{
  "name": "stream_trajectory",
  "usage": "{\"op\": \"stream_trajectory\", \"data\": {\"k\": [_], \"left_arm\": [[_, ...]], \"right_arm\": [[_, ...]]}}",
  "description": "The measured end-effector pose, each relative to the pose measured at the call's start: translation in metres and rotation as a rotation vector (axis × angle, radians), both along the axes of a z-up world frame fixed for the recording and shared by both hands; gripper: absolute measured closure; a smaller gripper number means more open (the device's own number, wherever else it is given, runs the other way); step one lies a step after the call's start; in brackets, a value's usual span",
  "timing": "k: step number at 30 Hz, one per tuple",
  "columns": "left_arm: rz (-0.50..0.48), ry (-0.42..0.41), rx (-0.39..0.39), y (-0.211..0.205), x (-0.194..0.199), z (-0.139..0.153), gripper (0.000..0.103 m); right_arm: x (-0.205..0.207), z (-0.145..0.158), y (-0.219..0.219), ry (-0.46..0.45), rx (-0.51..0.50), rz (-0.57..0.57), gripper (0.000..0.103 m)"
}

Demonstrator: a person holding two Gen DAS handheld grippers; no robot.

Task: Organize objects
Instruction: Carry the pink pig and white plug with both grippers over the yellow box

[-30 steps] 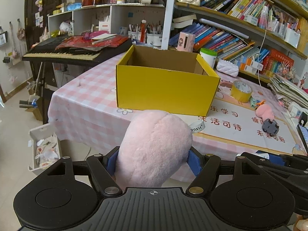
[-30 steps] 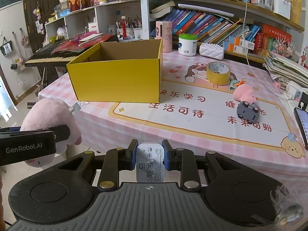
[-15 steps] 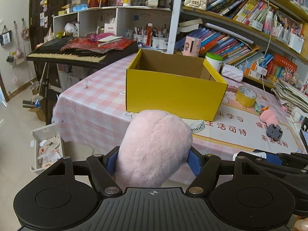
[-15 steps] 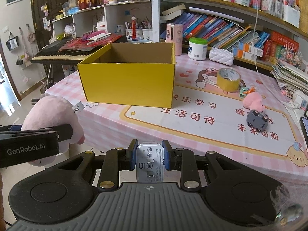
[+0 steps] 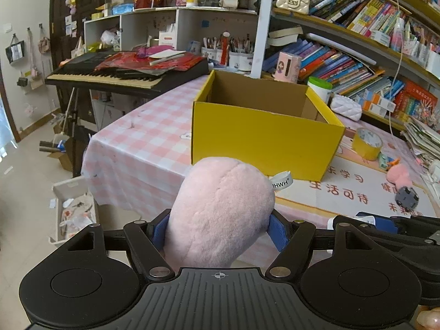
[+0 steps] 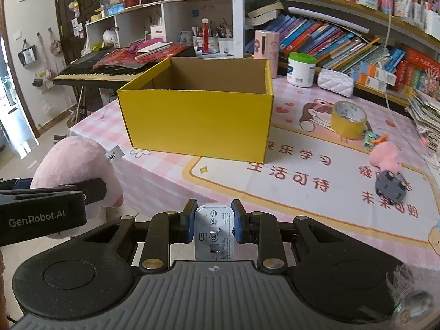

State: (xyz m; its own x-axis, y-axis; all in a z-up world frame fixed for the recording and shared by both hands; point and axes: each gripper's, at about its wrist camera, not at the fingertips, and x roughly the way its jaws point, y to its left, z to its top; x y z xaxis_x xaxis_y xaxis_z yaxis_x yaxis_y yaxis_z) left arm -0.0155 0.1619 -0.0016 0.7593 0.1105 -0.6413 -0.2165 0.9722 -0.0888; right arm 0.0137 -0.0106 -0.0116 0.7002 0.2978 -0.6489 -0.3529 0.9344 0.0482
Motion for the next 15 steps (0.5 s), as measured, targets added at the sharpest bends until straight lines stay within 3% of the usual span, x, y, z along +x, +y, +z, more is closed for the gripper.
{"op": "stream_trajectory", "data": {"k": [9,15], "left_arm": [[0.014,-0.039,0.019,-0.001,0.033,0.010,0.032],[0.045,-0.116,0.041,0.000,0.062,0.030,0.032]], "right_arm": [[0.039,0.004,0.010,-0.009,0.009,0.057,0.078],[0.065,0.025,0.015,-0.117,0.030,0.085,0.078]]}}
